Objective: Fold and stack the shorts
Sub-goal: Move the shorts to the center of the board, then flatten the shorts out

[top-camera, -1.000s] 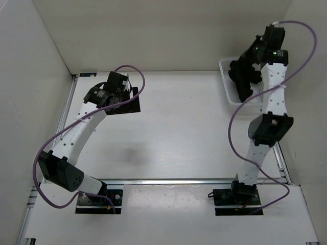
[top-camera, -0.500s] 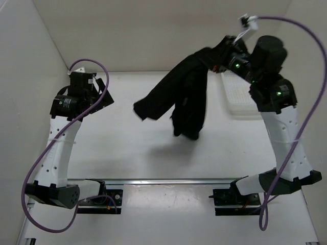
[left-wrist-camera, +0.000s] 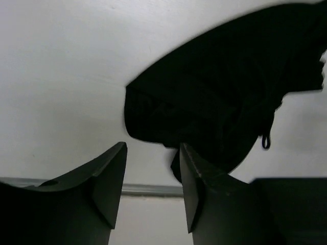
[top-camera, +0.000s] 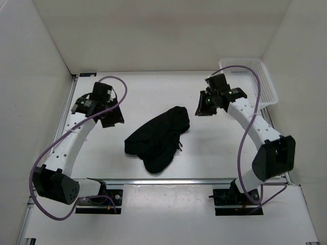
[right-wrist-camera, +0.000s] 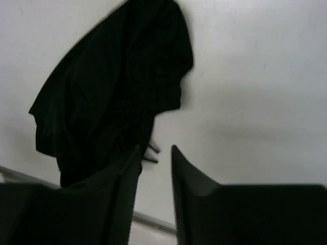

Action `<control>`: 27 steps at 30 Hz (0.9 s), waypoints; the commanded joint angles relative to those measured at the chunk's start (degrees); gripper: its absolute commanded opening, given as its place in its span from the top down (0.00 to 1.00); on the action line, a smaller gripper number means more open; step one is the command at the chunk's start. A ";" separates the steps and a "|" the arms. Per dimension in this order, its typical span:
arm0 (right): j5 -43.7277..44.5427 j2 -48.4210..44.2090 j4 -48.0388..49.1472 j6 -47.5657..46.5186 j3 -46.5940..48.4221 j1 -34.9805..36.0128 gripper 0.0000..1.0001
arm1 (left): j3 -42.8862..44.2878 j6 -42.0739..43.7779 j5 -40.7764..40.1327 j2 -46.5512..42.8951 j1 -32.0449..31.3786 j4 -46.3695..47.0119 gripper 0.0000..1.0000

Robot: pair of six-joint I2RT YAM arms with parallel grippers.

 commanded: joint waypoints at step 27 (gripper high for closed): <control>-12.34 18.59 19.86 7.12 -8.11 -1.33 0.34 | 8.82 -5.74 7.15 33.45 -19.59 8.26 0.58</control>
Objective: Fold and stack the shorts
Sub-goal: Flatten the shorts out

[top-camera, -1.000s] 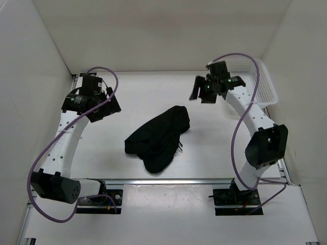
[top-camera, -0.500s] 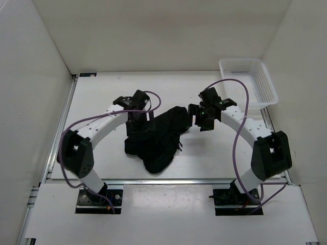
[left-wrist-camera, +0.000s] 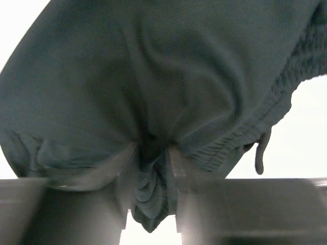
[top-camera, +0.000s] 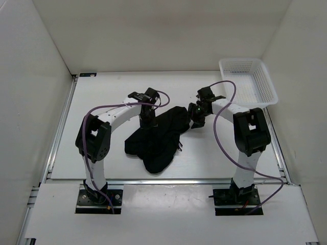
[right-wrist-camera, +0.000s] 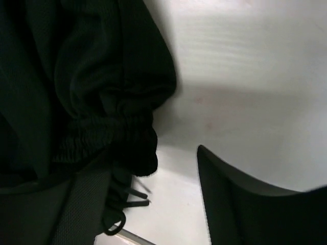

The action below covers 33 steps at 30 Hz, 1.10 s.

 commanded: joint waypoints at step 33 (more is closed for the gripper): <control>8.84 -30.32 -4.21 -12.50 20.82 3.01 1.00 | 16.44 12.32 11.80 -26.13 17.77 -8.89 0.25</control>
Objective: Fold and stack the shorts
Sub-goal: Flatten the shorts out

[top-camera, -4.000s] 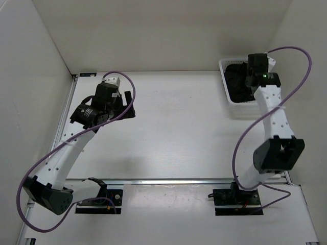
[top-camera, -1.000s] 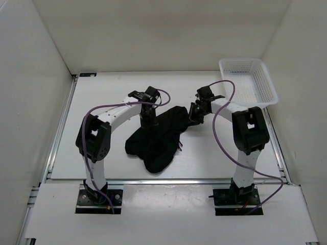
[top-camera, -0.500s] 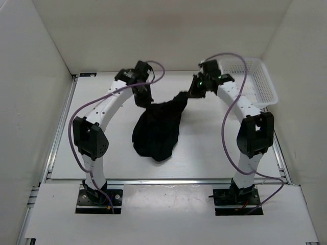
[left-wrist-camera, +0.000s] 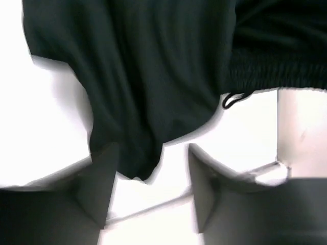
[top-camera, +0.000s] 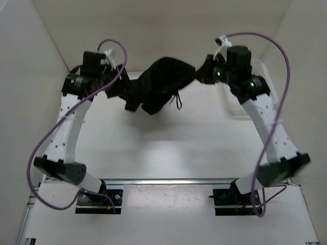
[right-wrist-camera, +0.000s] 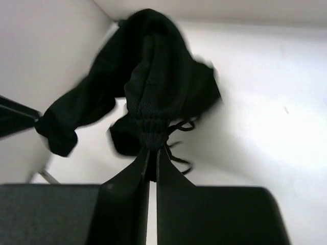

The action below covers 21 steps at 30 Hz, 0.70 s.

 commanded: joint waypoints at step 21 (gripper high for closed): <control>16.72 -21.92 -5.18 -1.30 -45.61 1.60 1.00 | -50.14 -15.53 1.96 3.98 -3.90 13.45 0.12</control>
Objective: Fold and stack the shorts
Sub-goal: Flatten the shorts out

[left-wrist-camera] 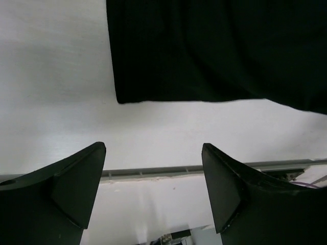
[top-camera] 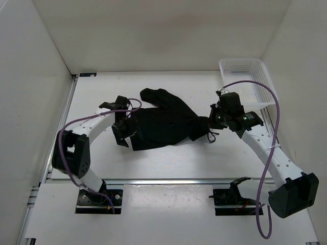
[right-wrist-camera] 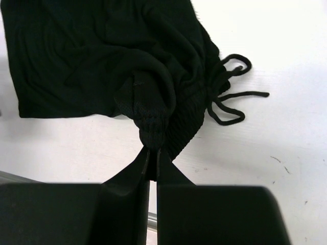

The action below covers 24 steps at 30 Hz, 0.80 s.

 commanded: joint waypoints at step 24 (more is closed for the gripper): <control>8.34 15.20 2.60 -7.67 19.50 -8.33 1.00 | 38.42 -0.20 -1.43 15.92 10.42 -9.72 0.90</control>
